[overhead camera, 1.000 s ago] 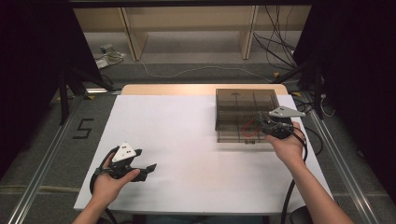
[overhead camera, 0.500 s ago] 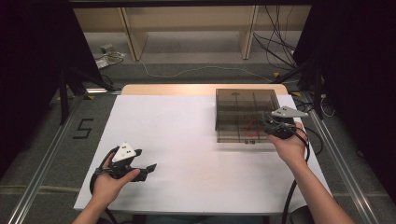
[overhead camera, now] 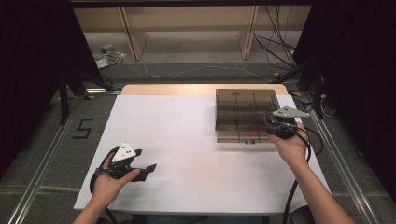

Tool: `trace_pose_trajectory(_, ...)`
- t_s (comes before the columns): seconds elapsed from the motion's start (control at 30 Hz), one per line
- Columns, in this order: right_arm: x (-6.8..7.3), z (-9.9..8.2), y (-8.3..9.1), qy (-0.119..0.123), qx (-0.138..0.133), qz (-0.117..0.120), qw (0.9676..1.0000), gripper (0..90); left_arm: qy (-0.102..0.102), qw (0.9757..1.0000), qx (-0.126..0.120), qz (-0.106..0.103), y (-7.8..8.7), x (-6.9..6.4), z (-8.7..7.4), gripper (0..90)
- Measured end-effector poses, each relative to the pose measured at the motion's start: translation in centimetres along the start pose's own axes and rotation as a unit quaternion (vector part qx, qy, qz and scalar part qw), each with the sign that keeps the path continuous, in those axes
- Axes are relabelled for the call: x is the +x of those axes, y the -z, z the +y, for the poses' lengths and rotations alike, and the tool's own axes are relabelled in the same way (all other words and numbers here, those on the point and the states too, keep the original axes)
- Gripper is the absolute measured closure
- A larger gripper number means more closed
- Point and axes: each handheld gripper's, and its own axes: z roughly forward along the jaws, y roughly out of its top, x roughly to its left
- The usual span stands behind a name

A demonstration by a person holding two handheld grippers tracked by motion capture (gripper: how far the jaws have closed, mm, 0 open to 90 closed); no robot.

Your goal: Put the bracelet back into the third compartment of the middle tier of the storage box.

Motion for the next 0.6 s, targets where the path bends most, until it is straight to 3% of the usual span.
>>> trace_pose_trajectory(0.6, -0.49, -0.16, 0.34, -0.005, -0.001, -0.007, 1.0, 88.7, 0.002, 1.0, -0.001, 0.001, 0.01, 0.04, -0.01, 19.1)
